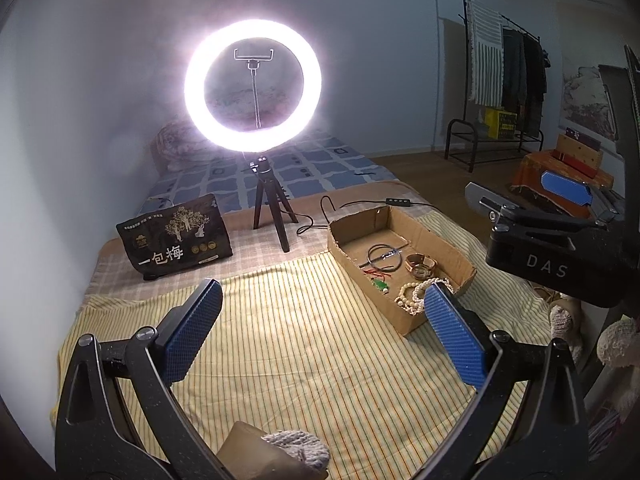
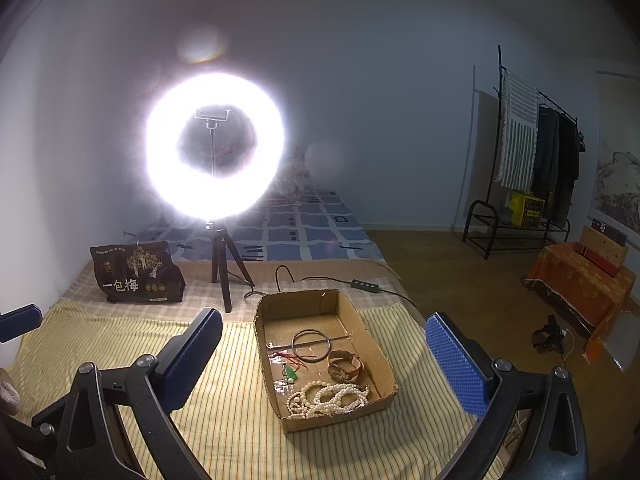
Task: Organize jewelry
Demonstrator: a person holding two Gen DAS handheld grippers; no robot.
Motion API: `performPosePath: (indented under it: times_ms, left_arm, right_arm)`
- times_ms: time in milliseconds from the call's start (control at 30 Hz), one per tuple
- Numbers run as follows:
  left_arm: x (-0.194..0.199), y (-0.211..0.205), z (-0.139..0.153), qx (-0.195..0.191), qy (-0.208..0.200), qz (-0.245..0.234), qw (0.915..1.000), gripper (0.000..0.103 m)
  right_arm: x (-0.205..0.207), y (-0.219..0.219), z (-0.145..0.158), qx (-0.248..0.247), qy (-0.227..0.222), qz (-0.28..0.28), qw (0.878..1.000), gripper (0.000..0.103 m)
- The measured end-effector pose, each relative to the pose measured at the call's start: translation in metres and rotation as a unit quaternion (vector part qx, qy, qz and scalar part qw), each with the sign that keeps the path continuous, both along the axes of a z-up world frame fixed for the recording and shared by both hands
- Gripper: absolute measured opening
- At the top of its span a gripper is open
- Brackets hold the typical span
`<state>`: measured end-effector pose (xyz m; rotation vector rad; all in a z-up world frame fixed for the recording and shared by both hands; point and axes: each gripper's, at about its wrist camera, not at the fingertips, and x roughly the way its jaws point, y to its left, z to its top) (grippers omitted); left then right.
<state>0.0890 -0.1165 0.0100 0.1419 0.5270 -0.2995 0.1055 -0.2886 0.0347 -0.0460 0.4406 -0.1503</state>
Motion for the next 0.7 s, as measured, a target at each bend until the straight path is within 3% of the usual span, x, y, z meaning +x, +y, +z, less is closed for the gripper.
performPosePath:
  times_ms: [700]
  left_arm:
    - [0.0036, 0.0045, -0.0004, 0.007, 0.002, 0.005, 1.0, 0.103]
  right_arm:
    - [0.0033, 0.0031, -0.0034, 0.0, 0.009, 0.004, 1.0, 0.103]
